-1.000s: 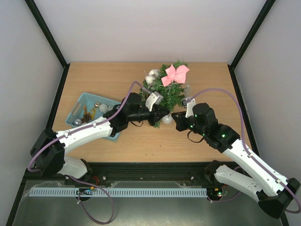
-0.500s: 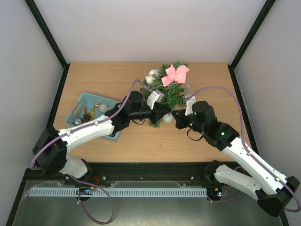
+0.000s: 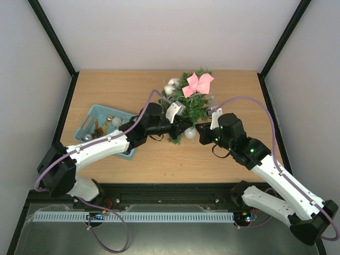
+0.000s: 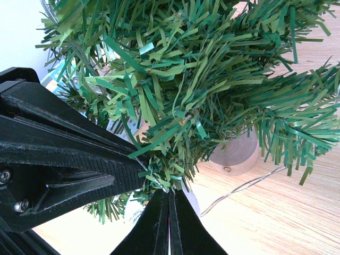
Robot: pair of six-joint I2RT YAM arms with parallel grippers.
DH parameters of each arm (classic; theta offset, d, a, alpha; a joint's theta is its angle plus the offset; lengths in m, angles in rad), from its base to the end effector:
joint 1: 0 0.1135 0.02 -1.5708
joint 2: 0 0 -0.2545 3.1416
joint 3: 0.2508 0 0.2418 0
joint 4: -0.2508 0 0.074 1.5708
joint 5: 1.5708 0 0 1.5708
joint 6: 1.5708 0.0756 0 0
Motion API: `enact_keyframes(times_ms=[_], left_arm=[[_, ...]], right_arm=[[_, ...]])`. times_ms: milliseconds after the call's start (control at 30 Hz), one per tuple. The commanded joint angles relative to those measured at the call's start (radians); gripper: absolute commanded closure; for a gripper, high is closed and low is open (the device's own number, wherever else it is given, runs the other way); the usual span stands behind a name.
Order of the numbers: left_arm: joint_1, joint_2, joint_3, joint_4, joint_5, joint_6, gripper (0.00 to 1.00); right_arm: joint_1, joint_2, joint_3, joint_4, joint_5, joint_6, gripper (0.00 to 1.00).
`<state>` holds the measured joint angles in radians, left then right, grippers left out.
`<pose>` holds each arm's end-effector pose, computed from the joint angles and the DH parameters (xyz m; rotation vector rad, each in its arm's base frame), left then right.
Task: Decorate the small christmas tree
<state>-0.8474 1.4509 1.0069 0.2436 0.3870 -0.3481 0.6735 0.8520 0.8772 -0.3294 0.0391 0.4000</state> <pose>0.2222 -0.2947 0.2911 0.7628 1.7624 -1.1794 0.1799 0.1397 0.3261 -0.2363 1.9208 0.6940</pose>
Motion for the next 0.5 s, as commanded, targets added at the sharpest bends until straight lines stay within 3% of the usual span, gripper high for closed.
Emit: enact_keyframes(times_ms=[0,467], left_arm=[[0.006,0.001,0.015,0.013,-0.015,-0.001,0.98],[0.006,0.008,0.023,-0.002,-0.027,-0.013,0.98]], right_arm=[[-0.009,-0.011,-0.003,0.01,0.021,-0.014,0.99],[-0.023,0.014,-0.022,0.046,0.024,-0.022,0.99]])
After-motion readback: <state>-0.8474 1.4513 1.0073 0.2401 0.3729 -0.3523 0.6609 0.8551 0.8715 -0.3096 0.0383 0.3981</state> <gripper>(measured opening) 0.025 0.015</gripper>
